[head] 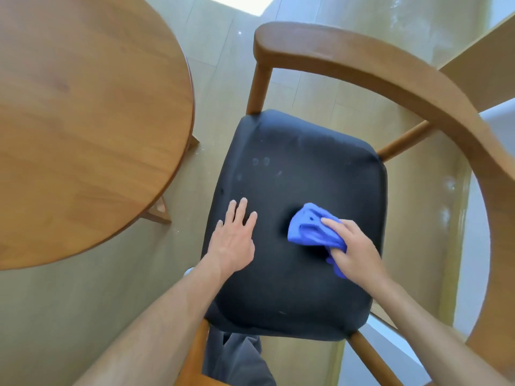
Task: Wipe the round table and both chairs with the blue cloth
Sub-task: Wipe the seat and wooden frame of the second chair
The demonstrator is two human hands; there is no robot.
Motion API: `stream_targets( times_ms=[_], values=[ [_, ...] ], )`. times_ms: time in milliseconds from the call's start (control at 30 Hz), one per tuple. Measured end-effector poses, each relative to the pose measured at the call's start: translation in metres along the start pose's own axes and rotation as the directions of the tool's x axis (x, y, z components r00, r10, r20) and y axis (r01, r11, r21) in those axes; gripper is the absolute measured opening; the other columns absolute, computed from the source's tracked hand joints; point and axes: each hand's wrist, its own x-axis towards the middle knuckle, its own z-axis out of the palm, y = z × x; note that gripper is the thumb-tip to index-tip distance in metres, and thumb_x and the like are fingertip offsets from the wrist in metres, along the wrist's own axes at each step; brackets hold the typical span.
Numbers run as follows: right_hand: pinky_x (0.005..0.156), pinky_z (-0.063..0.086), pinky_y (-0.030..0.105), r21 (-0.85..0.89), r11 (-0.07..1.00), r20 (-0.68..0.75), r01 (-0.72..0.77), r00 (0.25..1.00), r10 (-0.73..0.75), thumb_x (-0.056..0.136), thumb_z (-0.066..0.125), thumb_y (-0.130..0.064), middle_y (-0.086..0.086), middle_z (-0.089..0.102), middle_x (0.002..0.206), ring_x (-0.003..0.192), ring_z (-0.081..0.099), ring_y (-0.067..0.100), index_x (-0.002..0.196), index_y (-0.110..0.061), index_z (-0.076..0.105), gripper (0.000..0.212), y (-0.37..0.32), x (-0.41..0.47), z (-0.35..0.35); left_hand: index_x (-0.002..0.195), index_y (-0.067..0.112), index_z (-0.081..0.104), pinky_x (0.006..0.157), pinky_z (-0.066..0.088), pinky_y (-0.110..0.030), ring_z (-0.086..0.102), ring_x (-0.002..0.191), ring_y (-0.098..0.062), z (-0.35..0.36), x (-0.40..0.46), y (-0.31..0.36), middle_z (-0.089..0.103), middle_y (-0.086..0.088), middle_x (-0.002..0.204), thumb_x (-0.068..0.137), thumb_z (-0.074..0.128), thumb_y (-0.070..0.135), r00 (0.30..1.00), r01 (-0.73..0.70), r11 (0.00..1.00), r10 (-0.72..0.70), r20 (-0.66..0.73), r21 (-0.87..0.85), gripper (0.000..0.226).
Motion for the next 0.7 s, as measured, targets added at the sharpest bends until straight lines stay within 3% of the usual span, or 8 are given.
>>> stream_targets(
  times_ms=[67,100,267,367,433,567,700],
  values=[
    [0.081,0.039,0.018,0.273,0.944,0.089,-0.186,0.982,0.167,0.083,0.058,0.001,-0.009,0.061,0.117,0.102,0.058,0.013,0.132,-0.024,0.056,0.055,-0.016,0.021,-0.007,0.151,0.019,0.009,0.113,0.027,-0.043,-0.014,0.146,-0.028,0.004,0.001,-0.003,-0.017,-0.007,0.158,0.095,0.041,0.025,1.000,-0.009,1.000,0.009,-0.015,0.011,0.065],
    [0.080,0.040,0.019,0.328,0.913,0.137,-0.242,0.969,0.207,0.085,0.059,-0.003,-0.009,0.063,0.114,0.102,0.059,0.012,0.132,-0.026,0.055,0.053,-0.020,0.031,-0.011,0.151,0.019,0.010,0.113,0.028,-0.043,-0.013,0.146,-0.028,0.004,0.001,-0.005,-0.016,-0.007,0.158,0.095,0.041,0.025,1.000,-0.013,1.000,0.014,-0.023,0.016,0.065],
    [0.080,0.042,0.028,0.185,0.904,0.069,-0.387,0.922,0.380,0.084,0.053,-0.006,-0.001,0.059,0.118,0.106,0.057,0.021,0.131,-0.023,0.051,0.050,-0.016,0.057,-0.017,0.147,0.018,0.020,0.112,0.028,-0.043,-0.006,0.146,-0.030,-0.003,0.004,0.003,-0.007,-0.009,0.159,0.094,0.042,0.024,1.000,0.019,0.999,-0.018,-0.023,0.034,0.058],
    [0.091,0.045,0.039,-0.088,0.938,-0.118,-0.335,0.939,0.324,0.086,0.060,-0.011,0.006,0.046,0.132,0.117,0.048,0.028,0.138,-0.016,0.044,0.054,-0.011,0.056,-0.017,0.138,0.016,0.031,0.111,0.030,-0.041,0.002,0.144,-0.032,-0.009,0.007,0.014,0.002,-0.011,0.157,0.093,0.042,0.022,0.996,0.074,0.996,-0.071,-0.056,0.046,0.047],
    [0.089,0.045,0.043,-0.120,0.949,-0.248,-0.293,0.934,0.257,0.086,0.063,-0.012,0.013,0.048,0.126,0.111,0.048,0.033,0.132,-0.009,0.049,0.048,-0.012,0.050,-0.012,0.131,0.015,0.037,0.108,0.032,-0.039,0.007,0.143,-0.031,-0.012,0.010,0.022,0.009,-0.012,0.155,0.093,0.043,0.022,0.990,0.120,0.992,-0.117,-0.077,0.038,0.040],
    [0.084,0.046,0.039,-0.064,0.963,-0.131,-0.262,0.959,0.252,0.091,0.059,-0.020,0.007,0.045,0.125,0.112,0.043,0.027,0.134,-0.013,0.047,0.046,-0.018,0.039,0.006,0.127,0.014,0.044,0.097,0.037,-0.033,0.026,0.133,-0.025,-0.015,0.018,0.049,0.023,-0.009,0.149,0.095,0.041,0.026,0.968,0.190,0.980,-0.196,-0.159,-0.054,0.034],
    [0.084,0.041,0.028,0.100,0.946,-0.093,-0.307,0.944,0.316,0.096,0.053,-0.022,0.001,0.041,0.131,0.119,0.037,0.018,0.140,-0.020,0.043,0.046,-0.007,0.044,0.005,0.133,0.016,0.042,0.087,0.044,-0.030,0.035,0.120,-0.017,-0.022,0.039,0.087,0.037,-0.001,0.132,0.098,0.041,0.033,0.954,0.224,0.890,-0.284,-0.096,-0.398,0.039]
  ],
)
